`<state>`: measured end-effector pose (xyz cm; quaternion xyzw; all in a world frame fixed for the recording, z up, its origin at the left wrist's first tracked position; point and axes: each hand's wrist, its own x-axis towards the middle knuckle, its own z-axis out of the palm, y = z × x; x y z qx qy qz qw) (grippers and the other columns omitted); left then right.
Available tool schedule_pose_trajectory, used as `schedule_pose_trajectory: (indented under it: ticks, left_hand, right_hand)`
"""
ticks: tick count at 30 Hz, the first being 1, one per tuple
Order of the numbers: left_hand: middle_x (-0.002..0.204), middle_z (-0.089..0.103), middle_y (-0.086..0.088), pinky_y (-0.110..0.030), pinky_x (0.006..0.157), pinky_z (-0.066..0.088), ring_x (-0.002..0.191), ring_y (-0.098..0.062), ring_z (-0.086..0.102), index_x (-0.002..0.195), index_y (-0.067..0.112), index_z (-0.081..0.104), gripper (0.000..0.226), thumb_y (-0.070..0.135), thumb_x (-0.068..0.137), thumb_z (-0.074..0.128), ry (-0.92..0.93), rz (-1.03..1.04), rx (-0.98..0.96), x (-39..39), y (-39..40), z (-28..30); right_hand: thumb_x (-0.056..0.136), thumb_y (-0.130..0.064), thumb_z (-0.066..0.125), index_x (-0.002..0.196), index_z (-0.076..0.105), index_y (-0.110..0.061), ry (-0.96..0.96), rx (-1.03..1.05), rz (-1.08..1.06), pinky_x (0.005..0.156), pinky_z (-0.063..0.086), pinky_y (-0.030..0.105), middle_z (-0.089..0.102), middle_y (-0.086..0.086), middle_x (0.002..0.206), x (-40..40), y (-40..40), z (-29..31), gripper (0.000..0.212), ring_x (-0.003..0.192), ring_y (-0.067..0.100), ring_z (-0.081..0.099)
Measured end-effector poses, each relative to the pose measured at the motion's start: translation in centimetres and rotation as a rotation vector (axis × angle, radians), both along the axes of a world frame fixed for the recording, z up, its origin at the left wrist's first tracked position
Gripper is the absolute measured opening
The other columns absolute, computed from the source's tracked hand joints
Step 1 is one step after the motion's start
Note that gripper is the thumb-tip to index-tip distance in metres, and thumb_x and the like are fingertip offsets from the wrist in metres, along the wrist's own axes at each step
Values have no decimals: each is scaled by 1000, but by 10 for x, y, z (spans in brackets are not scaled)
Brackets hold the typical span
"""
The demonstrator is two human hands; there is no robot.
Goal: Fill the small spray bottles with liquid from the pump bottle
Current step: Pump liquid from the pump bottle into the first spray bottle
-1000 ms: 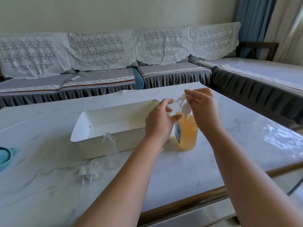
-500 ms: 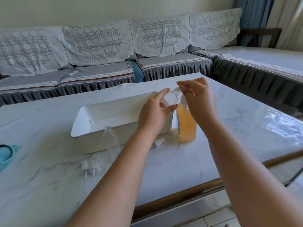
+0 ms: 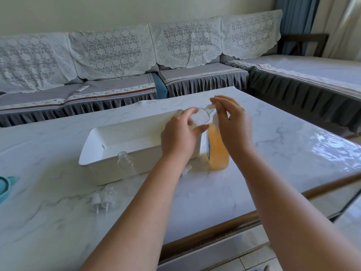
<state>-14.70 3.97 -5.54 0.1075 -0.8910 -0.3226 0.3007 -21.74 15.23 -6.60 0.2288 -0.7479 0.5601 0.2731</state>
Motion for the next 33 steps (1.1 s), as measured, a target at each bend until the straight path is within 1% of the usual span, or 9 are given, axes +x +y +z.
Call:
schedule_pose_trajectory:
  ticks: [4, 9, 10, 14, 17, 19, 22, 27, 33]
  left_hand:
    - [102, 62, 4, -36, 79, 51, 95, -18, 58, 127, 38, 55, 46, 43, 84, 69, -48, 18, 23, 0, 2, -6]
    - [101, 60, 5, -37, 81, 50, 95, -19, 57, 129, 39, 54, 47, 41, 84, 69, -13, 43, 12, -2, 3, -6]
    - [102, 60, 5, -37, 81, 50, 95, -18, 57, 130, 38, 54, 48, 41, 84, 69, 3, 44, 10, -2, 3, -4]
    - [105, 61, 4, -37, 81, 50, 97, -19, 57, 133, 37, 52, 50, 41, 85, 67, 37, 66, -48, -3, 4, -2]
    - [105, 62, 3, -38, 82, 51, 97, -19, 57, 133, 36, 51, 50, 42, 86, 66, 30, 65, -40, -3, 4, -3]
    - [105, 63, 3, -39, 82, 51, 97, -20, 58, 133, 37, 51, 50, 42, 86, 66, 29, 65, -40, -3, 5, -3]
    - [103, 63, 2, -39, 83, 50, 97, -21, 58, 131, 37, 53, 48, 42, 85, 67, 20, 61, -21, -4, 3, -4]
    - [96, 62, 2, -42, 84, 50, 97, -25, 57, 127, 41, 54, 47, 44, 83, 69, -38, 68, -3, -5, 2, -12]
    - [101, 61, 2, -44, 85, 50, 99, -24, 56, 130, 39, 53, 48, 40, 85, 68, 23, 65, 46, -10, 3, -7]
  right_hand:
    - [98, -13, 51, 107, 73, -16, -7, -8, -14, 81, 49, 20, 69, -8, 112, 2, -1, -11, 24, 96, 7, 63]
    - [99, -17, 53, 110, 73, -16, -20, 23, -10, 81, 42, 6, 69, -9, 115, 1, 2, -2, 24, 98, 3, 61]
    - [99, -18, 53, 112, 73, -16, -19, 30, -7, 84, 43, 8, 69, -8, 116, 1, 3, 2, 24, 101, 3, 61]
    - [100, -21, 53, 118, 72, -15, -19, 63, 32, 95, 48, 24, 66, -5, 125, -2, 7, 9, 27, 111, 9, 61]
    - [99, -20, 54, 117, 72, -15, -20, 58, 24, 96, 46, 21, 64, -5, 130, -2, 6, 9, 26, 112, 7, 60]
    - [99, -19, 55, 117, 73, -15, 9, 61, 0, 96, 47, 21, 66, -5, 128, -1, 4, 8, 26, 112, 7, 61]
    - [97, -16, 55, 113, 74, -14, 49, 31, -22, 93, 50, 24, 70, -5, 119, -1, 2, 2, 24, 107, 10, 64]
    - [98, -15, 52, 109, 73, -17, -15, -22, 20, 85, 52, 30, 67, -9, 115, 2, -2, -15, 24, 103, 10, 63]
    - [99, -18, 51, 116, 72, -14, 30, 33, 3, 95, 49, 31, 66, -5, 122, -2, -2, -3, 27, 111, 16, 62]
